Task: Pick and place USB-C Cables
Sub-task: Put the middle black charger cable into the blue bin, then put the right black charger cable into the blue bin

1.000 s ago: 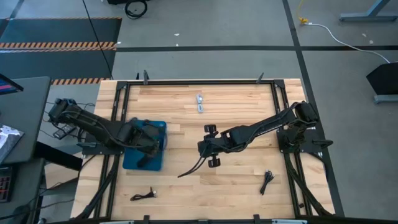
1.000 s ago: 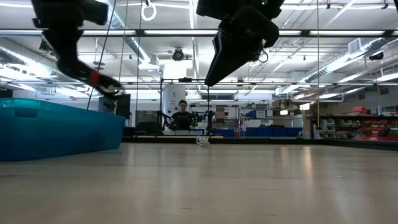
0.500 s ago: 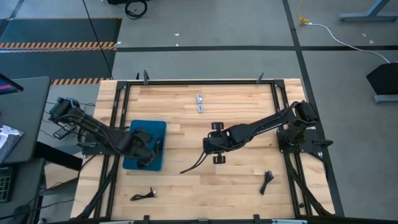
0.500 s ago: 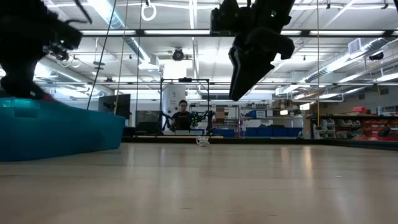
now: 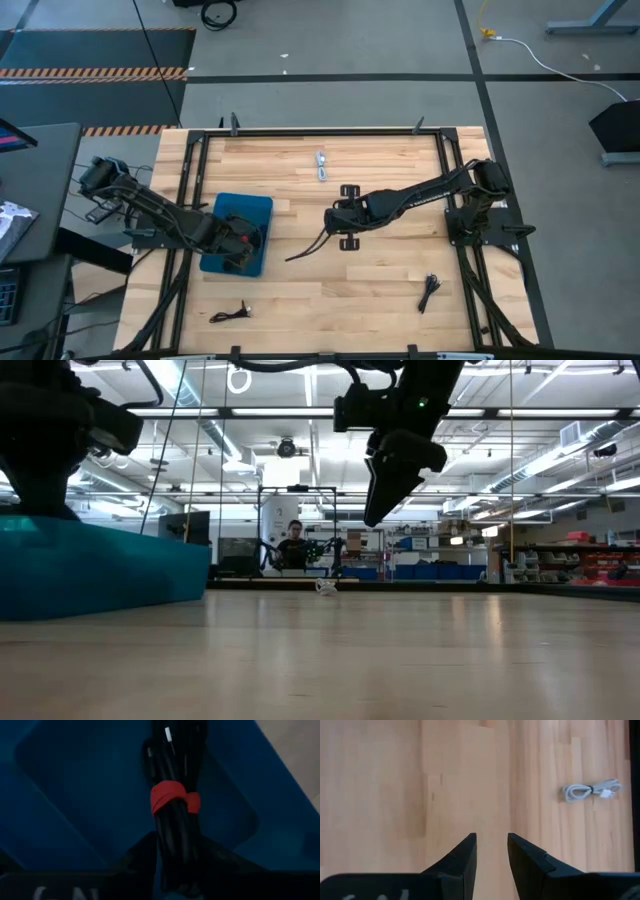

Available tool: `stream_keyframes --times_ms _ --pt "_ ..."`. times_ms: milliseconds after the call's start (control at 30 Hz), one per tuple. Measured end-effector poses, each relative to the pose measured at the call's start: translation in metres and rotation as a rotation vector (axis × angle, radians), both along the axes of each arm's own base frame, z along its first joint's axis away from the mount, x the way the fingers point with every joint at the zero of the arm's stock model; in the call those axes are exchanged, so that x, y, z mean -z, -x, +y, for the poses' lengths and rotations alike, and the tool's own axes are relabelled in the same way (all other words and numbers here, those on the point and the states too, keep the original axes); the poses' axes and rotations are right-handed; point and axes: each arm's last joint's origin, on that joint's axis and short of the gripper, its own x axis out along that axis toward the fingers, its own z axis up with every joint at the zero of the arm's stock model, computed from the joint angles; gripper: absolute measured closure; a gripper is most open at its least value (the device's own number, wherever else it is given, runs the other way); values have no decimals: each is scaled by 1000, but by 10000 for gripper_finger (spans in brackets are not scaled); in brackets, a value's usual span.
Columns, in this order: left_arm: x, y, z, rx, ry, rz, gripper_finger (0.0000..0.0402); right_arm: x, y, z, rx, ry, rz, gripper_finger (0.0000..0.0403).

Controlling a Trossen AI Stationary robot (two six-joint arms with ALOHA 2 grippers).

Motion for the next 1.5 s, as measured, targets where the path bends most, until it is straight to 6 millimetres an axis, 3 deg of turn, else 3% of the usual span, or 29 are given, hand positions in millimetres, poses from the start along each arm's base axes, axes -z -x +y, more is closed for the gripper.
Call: stream_keyframes --times_ms 267,433,567,700,800,933,1167,1367,1500 --pt "0 0 0 48 15 20 206 1 2 -2 3 -16 31 264" --pt "-4 -1 5 93 -1 24 182 6 22 -9 76 -16 224 243" --pt "-24 -11 7 173 -83 -37 182 6 46 -12 181 -145 475 235" --pt "-55 -24 7 269 -254 -174 192 9 67 1 358 -258 634 236" --pt "-77 -35 1 383 -423 -303 199 16 77 14 462 -299 685 237" --pt "-90 -47 -15 600 -606 -448 206 25 89 34 471 -317 747 236" --pt "-77 -57 -30 826 -707 -585 207 27 106 81 269 -381 827 237" --pt "-61 -60 -30 866 -750 -638 208 28 127 130 51 -459 870 237" --pt "-68 -67 -24 849 -788 -698 208 30 143 158 -81 -471 868 238"
